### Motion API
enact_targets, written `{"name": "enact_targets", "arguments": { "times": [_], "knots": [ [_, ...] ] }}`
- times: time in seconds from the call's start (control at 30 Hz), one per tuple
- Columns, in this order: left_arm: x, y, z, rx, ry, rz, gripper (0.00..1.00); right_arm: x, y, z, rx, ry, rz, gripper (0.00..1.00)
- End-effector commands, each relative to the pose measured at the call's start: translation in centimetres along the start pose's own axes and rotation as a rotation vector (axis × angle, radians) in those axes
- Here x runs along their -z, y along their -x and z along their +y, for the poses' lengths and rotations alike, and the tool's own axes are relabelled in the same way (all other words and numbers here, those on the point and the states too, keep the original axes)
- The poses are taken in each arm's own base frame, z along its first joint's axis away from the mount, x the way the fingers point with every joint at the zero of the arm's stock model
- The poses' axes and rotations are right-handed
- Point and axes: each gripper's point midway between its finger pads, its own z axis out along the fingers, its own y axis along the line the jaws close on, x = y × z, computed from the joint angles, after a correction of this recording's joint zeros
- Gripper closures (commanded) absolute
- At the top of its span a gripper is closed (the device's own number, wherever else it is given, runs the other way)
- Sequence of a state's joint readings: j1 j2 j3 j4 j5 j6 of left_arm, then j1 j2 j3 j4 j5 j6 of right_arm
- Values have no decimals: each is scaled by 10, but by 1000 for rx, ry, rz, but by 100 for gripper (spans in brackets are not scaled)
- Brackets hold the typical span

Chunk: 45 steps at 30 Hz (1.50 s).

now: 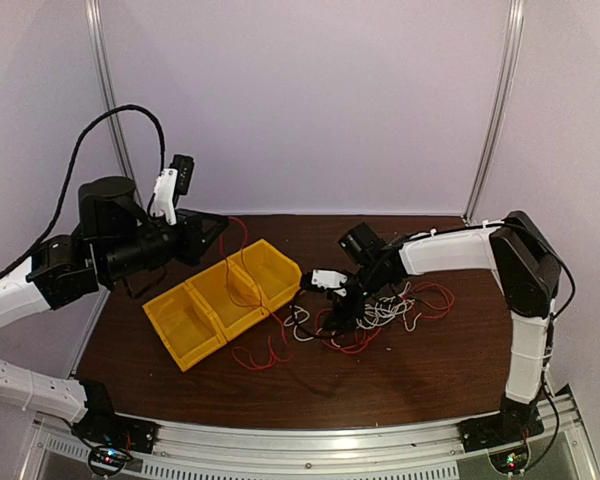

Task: Untangle the cables
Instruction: Adjust the tangled cables at the center of the board.

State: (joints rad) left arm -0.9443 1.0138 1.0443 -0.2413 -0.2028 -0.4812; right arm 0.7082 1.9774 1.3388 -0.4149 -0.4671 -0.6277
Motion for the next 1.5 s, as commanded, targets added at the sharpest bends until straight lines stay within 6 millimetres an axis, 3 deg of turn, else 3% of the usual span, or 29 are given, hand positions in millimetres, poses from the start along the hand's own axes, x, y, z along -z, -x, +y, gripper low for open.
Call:
{"name": "enact_targets", "arguments": {
  "times": [0.0,0.07,0.13,0.23,0.27,0.37,0.47,0.53,0.67,0.8,0.97,1.1,1.2,1.3,1.47],
  "knots": [
    [3,5,6,15,27,-33,100,-8,-17,4,-27,25,70,9],
    [2,4,7,14,30,-29,100,-15,-30,10,-34,48,106,11],
    [-1,3,6,12,30,-24,100,-19,-41,12,-48,56,145,20],
    [-5,1,5,8,24,-17,100,-19,-53,11,-83,64,173,42],
    [-6,1,4,7,20,-18,100,-17,-56,10,-97,63,177,53],
    [-9,3,1,2,11,-17,100,-7,-66,0,-140,40,190,83],
    [-11,3,0,-9,9,-14,100,12,-82,-15,-177,-14,206,97],
    [-13,3,-1,-13,6,-16,100,32,-86,-25,-202,-52,192,100],
    [-16,-1,0,-21,7,-14,100,86,-88,-48,-238,-167,141,100],
    [-20,-7,0,-30,4,-9,100,123,-108,-67,-275,-273,152,100],
    [-24,-10,-1,-38,-3,-3,100,137,-156,-83,-326,-354,249,100],
    [-25,-6,-5,-44,-21,-8,100,132,-173,-81,-349,-342,284,98],
    [-25,-3,-8,-53,-32,-3,100,138,-149,-74,-358,-297,204,54],
    [-26,-5,-10,-59,-37,10,100,156,-109,-63,-308,-269,87,35],
    [-32,-16,-12,-71,-61,35,100,185,-35,-28,-158,-193,-133,10]
  ]
}}
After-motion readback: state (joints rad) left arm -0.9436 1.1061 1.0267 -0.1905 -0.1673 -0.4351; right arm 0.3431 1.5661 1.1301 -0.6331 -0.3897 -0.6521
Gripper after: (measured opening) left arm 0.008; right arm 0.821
